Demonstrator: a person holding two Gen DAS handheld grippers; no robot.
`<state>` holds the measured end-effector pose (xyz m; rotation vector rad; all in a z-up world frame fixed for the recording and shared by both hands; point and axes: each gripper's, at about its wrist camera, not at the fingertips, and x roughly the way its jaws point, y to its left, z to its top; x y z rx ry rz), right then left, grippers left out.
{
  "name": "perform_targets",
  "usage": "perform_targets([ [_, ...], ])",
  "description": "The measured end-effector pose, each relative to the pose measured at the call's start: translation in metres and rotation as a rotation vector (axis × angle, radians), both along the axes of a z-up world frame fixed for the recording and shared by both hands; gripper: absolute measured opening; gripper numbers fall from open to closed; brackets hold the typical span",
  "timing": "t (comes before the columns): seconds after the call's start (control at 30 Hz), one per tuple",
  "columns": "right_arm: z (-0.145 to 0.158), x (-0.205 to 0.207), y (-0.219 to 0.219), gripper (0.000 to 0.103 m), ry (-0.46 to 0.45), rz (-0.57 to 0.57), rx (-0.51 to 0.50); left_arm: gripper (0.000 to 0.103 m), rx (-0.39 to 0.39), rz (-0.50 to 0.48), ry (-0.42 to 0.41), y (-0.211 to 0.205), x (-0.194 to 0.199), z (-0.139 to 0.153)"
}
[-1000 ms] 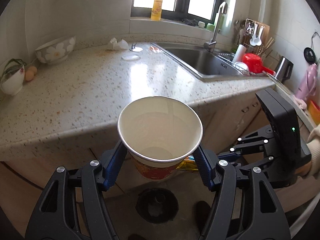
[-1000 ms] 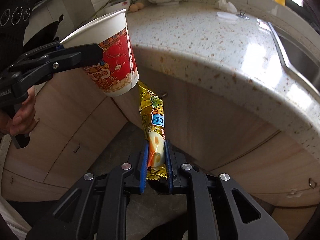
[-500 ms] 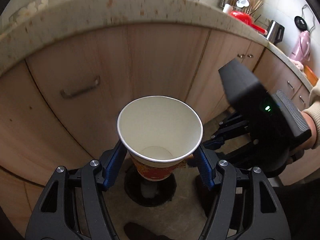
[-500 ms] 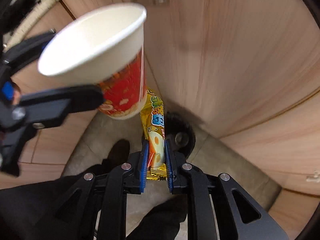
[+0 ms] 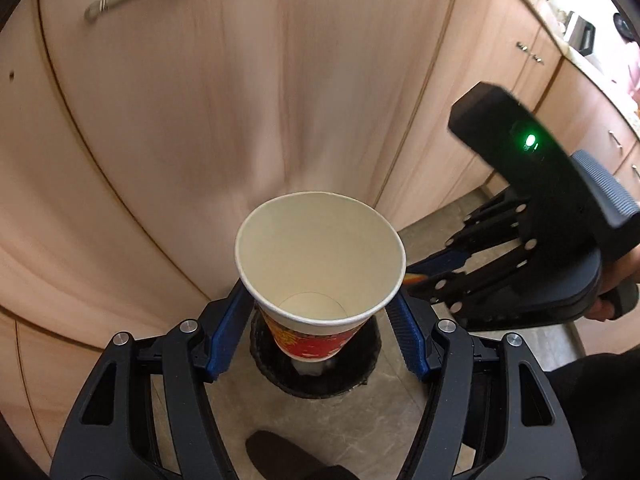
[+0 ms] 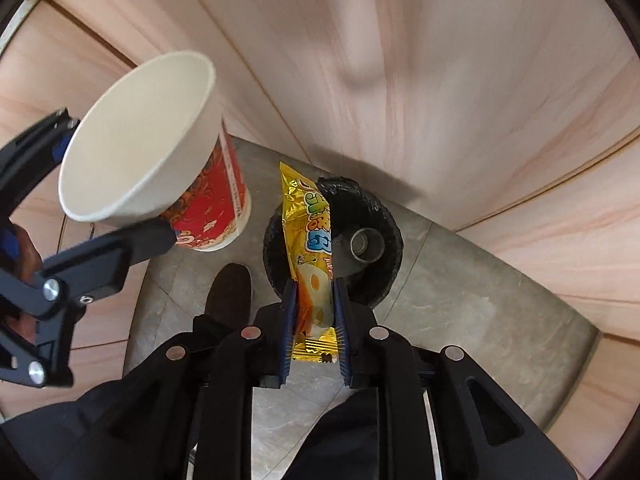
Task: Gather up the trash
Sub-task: 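Open the left tool over the bin while the right tool releases the wrapper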
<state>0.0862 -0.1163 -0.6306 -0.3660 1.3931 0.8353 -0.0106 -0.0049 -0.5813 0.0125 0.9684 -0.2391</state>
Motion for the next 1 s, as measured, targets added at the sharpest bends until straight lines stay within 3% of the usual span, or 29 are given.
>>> perform_targets([
  [0.03, -0.001, 0.001, 0.0, 0.025, 0.009, -0.005, -0.001, 0.064, 0.005, 0.004, 0.004, -0.001, 0.0, -0.005],
  [0.1, 0.0, 0.004, -0.004, 0.027, 0.016, -0.019, 0.008, 0.065, 0.0, 0.003, 0.019, -0.002, 0.001, -0.009],
  [0.2, 0.001, 0.002, -0.004, 0.044, 0.009, -0.02, 0.009, 0.068, -0.004, -0.004, 0.026, -0.005, 0.0, -0.013],
  [0.4, 0.007, 0.0, -0.007, 0.044, 0.004, -0.014, 0.001, 0.077, -0.004, 0.001, 0.03, -0.005, 0.002, -0.016],
  [0.7, 0.026, 0.002, -0.015, 0.044, -0.015, -0.01, 0.018, 0.077, -0.007, 0.002, 0.019, -0.002, 0.003, -0.005],
  [1.0, 0.074, 0.006, -0.021, 0.044, -0.062, -0.012, 0.082, 0.077, -0.008, 0.007, -0.034, -0.001, 0.0, 0.034],
])
